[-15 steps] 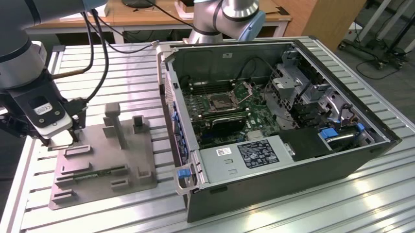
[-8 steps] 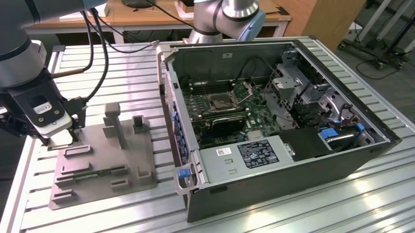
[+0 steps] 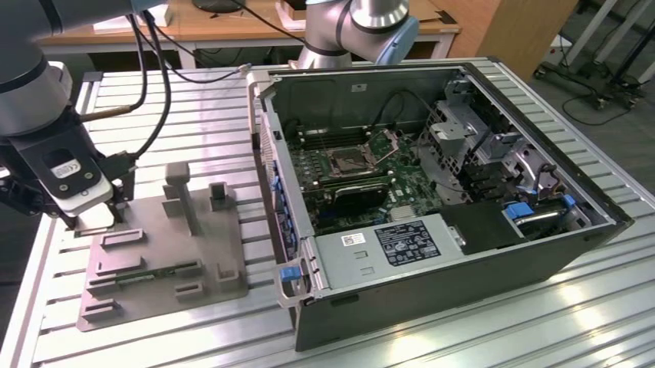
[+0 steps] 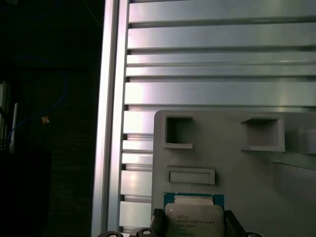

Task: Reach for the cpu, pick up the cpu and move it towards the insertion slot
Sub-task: 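Pick up the cpu and move it towards the insertion slot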

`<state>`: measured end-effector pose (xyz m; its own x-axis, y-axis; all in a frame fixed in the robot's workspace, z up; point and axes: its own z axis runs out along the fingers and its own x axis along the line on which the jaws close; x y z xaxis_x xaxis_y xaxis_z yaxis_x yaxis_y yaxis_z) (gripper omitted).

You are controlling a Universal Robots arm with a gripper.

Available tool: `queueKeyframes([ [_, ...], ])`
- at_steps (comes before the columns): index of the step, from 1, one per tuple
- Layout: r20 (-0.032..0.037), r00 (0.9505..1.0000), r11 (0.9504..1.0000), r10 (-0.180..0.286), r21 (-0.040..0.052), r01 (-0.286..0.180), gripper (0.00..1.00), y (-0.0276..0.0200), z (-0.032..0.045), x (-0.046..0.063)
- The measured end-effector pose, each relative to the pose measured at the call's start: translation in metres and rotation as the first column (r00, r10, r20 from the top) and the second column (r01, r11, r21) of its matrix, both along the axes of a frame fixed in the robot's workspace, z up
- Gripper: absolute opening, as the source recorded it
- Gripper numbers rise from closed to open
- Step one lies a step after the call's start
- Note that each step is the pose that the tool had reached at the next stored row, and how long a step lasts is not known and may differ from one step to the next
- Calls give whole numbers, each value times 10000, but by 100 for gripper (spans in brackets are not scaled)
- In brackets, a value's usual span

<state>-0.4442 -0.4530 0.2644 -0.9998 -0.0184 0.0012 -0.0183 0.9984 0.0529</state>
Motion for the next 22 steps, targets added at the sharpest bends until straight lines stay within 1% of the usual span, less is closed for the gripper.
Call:
queueKeyframes([
  [22, -1, 10000, 10000, 0, -1, 0, 55, 0, 84, 0],
])
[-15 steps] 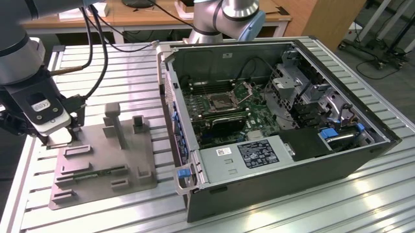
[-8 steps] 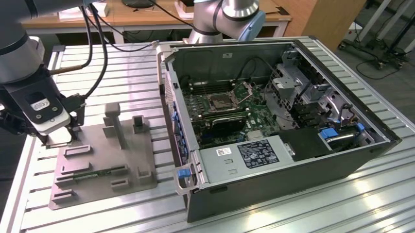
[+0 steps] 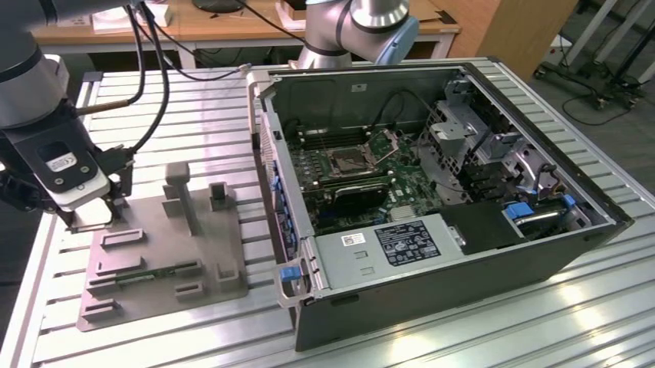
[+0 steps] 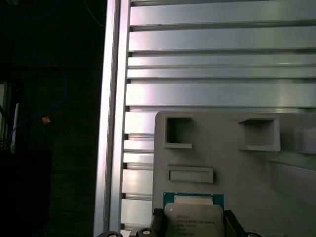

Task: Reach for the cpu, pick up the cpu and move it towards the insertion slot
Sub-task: 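Pick up the cpu and move it towards the insertion slot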

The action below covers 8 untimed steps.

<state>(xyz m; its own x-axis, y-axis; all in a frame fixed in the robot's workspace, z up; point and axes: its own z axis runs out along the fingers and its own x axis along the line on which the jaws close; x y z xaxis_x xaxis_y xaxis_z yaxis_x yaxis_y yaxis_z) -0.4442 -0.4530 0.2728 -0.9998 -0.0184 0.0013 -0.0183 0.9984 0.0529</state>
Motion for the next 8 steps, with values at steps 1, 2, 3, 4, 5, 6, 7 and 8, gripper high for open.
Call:
queueKeyframes([
  [1, 0, 10000, 10000, 0, 0, 0, 55, 0, 4, 0],
  [2, -1, 10000, 10000, 0, 0, 0, 55, 0, 10, 0],
  [3, 0, 10000, 10000, 0, 0, 0, 55, 0, 15, 0],
  [4, 1, 10000, 10000, 0, 1, 0, 55, 0, 19, 0],
  [5, 3, 10000, 10000, 0, 3, 0, 55, 0, 20, 0],
  [6, 3, 10000, 10000, 0, 2, 0, 55, 0, 22, 0],
  [7, 1, 10000, 10000, 0, 0, 0, 55, 0, 26, 0],
  [8, -1, 10000, 10000, 0, 0, 0, 55, 0, 29, 0],
])
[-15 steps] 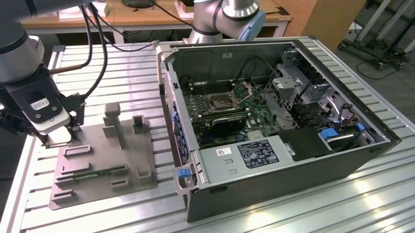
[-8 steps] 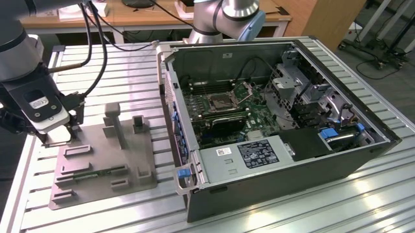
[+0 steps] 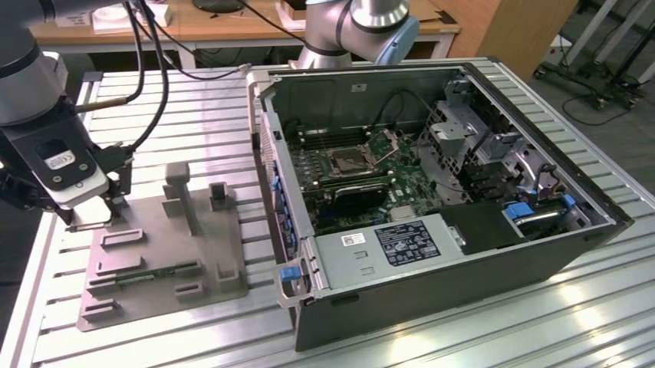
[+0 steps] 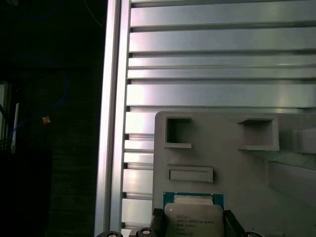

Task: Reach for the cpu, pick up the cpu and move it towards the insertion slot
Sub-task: 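Pick up the cpu and move it towards the insertion slot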

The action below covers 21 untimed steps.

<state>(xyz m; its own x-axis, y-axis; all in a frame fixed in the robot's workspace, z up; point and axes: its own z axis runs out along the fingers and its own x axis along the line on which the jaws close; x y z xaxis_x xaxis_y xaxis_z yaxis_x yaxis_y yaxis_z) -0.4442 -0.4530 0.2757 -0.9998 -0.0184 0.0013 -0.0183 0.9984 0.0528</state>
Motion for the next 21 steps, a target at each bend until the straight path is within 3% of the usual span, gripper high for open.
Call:
queueKeyframes([
  [21, 2, 10000, 10000, 0, -4, 0, 55, 0, 66, 0],
])
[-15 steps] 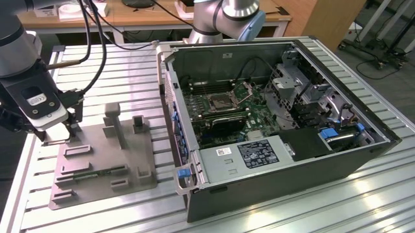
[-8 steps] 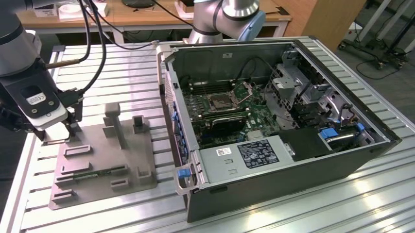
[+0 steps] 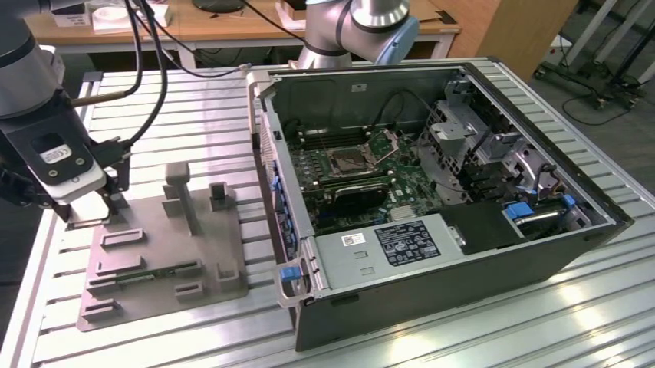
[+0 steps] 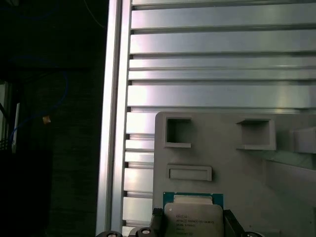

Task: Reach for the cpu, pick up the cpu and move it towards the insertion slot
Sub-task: 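Pick up the cpu and move it towards the insertion slot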

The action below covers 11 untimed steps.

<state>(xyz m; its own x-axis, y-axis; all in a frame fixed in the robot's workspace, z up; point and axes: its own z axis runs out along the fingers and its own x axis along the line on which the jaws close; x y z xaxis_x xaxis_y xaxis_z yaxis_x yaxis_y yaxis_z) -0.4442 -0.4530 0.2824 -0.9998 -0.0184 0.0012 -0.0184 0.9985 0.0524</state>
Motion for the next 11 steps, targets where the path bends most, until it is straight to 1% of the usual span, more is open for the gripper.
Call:
queueKeyframes([
  [6, -1, 10000, 10000, -2, -1, 2, 55, 0, 6, 0],
  [11, -1, 10000, 10000, -2, -1, 2, 55, 0, 32, 0],
])
